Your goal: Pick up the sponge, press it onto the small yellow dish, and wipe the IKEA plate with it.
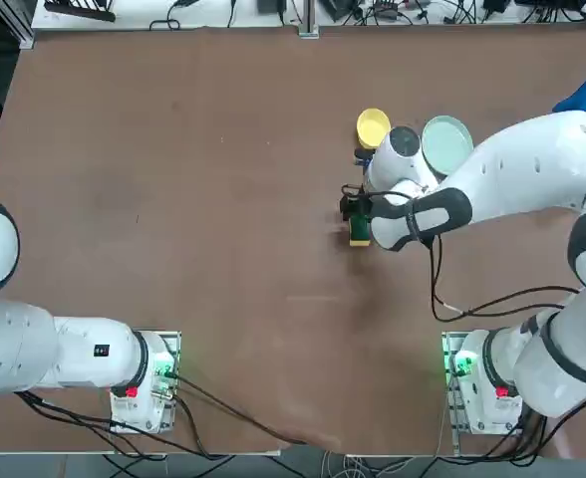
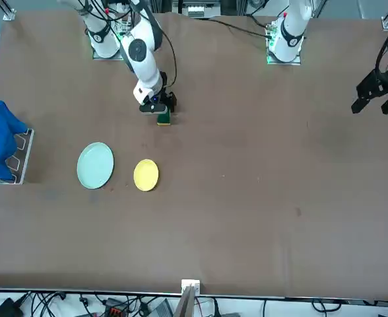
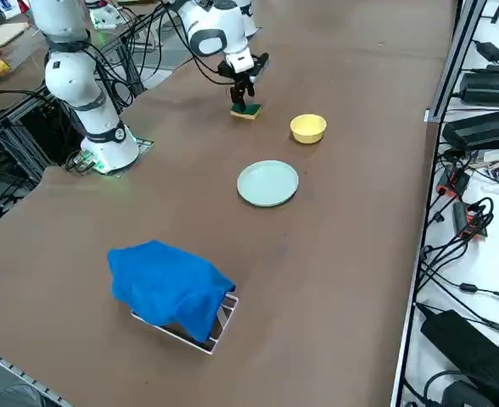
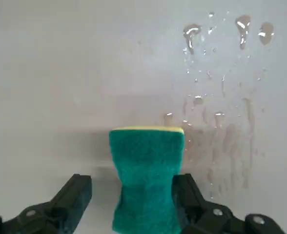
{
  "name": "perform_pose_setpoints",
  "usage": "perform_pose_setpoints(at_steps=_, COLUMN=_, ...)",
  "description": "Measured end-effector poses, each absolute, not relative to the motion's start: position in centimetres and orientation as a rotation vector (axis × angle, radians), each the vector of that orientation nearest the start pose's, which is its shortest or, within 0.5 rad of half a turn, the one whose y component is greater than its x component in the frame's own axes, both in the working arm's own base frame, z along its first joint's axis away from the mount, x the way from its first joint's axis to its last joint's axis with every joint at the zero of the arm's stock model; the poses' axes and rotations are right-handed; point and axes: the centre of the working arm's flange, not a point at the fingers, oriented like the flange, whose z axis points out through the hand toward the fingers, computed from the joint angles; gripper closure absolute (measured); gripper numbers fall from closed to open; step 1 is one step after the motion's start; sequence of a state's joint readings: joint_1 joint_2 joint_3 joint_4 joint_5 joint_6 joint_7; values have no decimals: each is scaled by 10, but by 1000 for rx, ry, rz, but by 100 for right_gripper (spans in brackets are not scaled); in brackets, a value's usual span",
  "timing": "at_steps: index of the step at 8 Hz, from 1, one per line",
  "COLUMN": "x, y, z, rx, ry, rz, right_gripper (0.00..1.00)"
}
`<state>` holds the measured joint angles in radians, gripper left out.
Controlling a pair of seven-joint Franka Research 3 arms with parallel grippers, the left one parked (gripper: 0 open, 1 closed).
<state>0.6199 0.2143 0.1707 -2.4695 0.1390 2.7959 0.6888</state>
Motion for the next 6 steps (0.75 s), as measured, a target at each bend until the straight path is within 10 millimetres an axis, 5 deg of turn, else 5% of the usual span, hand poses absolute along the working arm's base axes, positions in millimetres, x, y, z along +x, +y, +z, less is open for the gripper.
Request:
perform_pose_setpoints(at_steps=4, x=365, y=341, z=251, rx=-3008, ry=82, rz=-18, right_gripper=0)
perform_pose_setpoints(at_steps=6, x=409, y=334, z=318, rx=-3040, ry=131, rz=82, right_gripper=0)
